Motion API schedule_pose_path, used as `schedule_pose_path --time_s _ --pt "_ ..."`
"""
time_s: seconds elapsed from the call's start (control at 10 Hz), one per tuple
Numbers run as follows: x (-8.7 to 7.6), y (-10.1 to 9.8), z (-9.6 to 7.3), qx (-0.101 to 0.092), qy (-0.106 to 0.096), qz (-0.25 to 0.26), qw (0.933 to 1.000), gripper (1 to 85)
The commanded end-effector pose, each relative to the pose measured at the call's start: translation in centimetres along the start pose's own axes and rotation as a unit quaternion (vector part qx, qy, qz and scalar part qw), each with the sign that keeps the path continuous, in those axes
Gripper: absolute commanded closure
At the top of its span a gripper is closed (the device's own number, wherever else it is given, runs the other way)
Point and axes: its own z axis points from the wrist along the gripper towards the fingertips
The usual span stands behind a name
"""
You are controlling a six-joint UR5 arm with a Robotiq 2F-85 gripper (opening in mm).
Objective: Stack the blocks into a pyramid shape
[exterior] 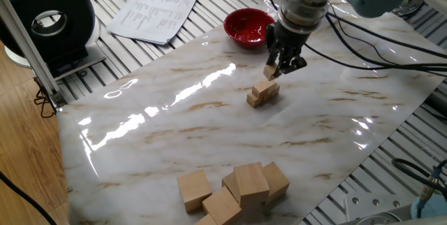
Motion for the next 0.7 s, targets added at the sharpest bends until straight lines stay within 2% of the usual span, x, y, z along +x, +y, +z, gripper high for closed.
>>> schedule_pose_path --time_s 0.0,0.6 --pt "-0.1 0.4 0.6 -0.005 -0.007 -0.039 0.9992 84.7" --pt "0.2 -0.1 1.7 -0.015 0.001 -0.02 0.9997 84.7"
